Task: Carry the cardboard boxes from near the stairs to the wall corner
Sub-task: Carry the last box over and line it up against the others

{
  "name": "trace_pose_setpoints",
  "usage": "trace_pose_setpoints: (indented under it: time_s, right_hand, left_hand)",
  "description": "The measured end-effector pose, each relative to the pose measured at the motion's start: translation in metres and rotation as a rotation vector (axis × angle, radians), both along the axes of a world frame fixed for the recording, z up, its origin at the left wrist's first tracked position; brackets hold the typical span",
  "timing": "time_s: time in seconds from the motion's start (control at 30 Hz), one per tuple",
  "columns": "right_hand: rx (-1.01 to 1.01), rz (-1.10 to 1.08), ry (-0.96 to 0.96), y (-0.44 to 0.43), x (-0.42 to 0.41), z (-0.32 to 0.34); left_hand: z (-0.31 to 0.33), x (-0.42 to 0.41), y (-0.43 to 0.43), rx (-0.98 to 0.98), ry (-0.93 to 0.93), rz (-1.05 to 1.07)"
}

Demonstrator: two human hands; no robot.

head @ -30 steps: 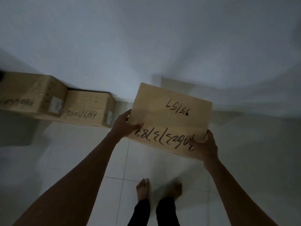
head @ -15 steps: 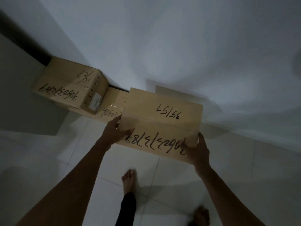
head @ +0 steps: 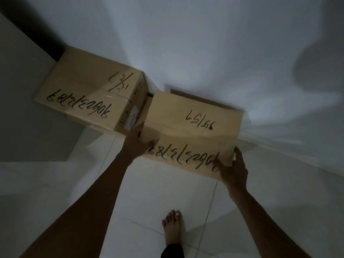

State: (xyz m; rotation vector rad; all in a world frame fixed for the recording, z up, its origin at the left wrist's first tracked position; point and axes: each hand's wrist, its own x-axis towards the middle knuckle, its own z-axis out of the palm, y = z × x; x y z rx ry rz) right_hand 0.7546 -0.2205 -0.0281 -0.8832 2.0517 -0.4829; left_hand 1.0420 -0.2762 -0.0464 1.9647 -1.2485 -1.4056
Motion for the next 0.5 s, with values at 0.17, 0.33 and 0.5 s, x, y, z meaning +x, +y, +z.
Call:
trace_pose_setpoints:
  time_s: [0.17,0.33,0.5]
  right_hand:
    - [-0.013,0.053,0.035,-0.027,0.023,-0.005]
    - [-0.018,0.086,0.039,-0.048,0.055,-0.008]
    - [-0.026,0.102,0.061,-0.056,0.072,-0.014]
  left_hand:
    - [-0.005,0.004,-0.008,-0.296,-0.399,-0.087]
    - [-0.015,0.003,-0.012,-0.266,-0.523,-0.424]
    - [-0.023,0.031,-0.031,-0.263,-0.558,-0.559]
